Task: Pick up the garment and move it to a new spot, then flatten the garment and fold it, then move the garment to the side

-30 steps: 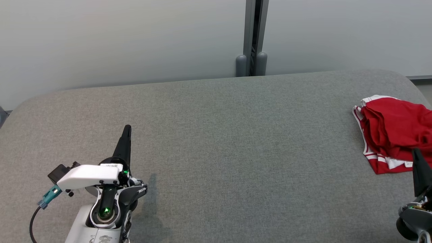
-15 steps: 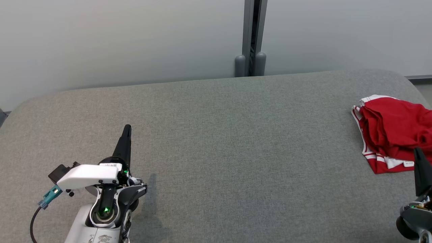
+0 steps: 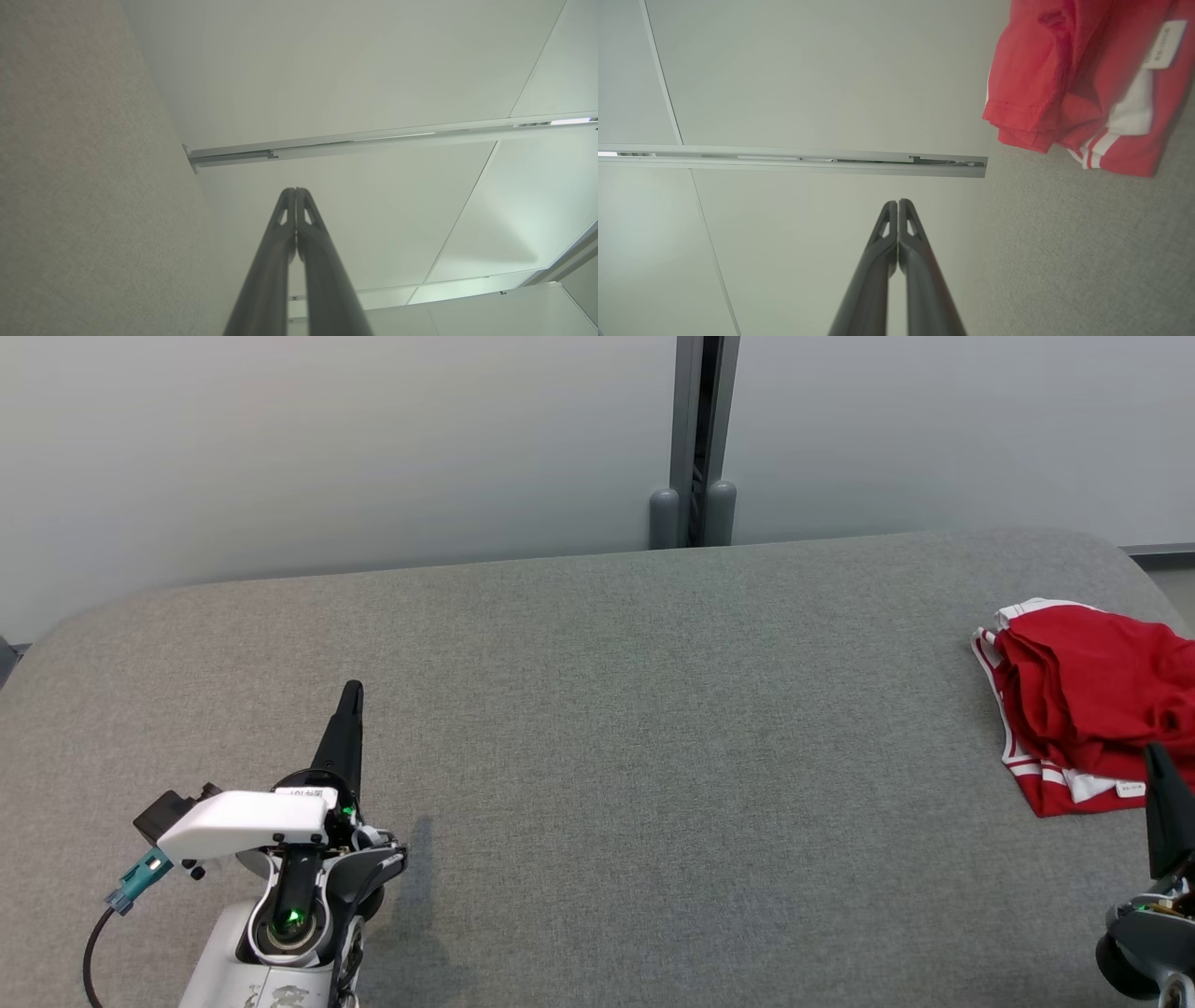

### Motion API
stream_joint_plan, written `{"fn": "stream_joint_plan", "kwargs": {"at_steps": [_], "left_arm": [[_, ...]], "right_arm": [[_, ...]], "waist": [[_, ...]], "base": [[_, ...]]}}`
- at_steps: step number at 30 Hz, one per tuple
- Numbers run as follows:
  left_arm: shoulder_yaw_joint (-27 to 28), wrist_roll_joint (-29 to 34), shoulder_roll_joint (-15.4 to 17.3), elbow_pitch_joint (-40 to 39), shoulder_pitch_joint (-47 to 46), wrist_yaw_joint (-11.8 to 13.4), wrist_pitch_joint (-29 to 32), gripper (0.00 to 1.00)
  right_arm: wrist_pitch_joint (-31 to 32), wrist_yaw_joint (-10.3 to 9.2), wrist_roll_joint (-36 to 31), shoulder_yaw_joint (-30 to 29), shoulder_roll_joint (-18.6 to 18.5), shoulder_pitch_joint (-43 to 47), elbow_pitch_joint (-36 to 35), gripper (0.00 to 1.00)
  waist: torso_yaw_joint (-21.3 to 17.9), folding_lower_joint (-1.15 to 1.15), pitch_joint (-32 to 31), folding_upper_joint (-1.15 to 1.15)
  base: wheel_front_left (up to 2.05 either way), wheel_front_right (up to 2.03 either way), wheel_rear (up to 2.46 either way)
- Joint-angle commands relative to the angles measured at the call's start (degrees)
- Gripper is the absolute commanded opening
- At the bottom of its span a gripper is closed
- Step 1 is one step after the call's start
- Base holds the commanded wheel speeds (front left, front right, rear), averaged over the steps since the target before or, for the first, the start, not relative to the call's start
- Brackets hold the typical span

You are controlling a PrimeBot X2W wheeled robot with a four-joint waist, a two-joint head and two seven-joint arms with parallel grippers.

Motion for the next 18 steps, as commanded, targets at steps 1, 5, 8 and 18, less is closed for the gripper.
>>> {"fn": "stream_joint_plan", "kwargs": {"at_steps": [1, 5, 8, 18], "left_arm": [[0.0, -0.1, 0.4, 0.1, -1.1, -0.2, 0.1, 0.00], [0.0, -0.1, 0.4, 0.1, -1.1, -0.2, 0.1, 0.00], [0.0, -0.1, 0.4, 0.1, -1.1, -0.2, 0.1, 0.00], [0.0, -0.1, 0.4, 0.1, -1.0, -0.2, 0.1, 0.00]], "right_arm": [[0.1, 0.00, 0.2, 0.0, -0.2, -0.2, 0.1, 0.00], [0.2, 0.00, 0.2, 0.0, -0.2, -0.2, 0.1, 0.00], [0.1, 0.00, 0.2, 0.0, -0.2, -0.2, 0.1, 0.00], [0.1, 0.00, 0.2, 0.0, -0.2, -0.2, 0.1, 0.00]], "waist": [[0.0, 0.00, 0.0, 0.00], [0.0, 0.00, 0.0, 0.00], [0.0, 0.00, 0.0, 0.00], [0.0, 0.00, 0.0, 0.00]], "base": [[0.00, 0.00, 0.00], [0.00, 0.00, 0.00], [0.00, 0.00, 0.00], [0.00, 0.00, 0.00]]}}
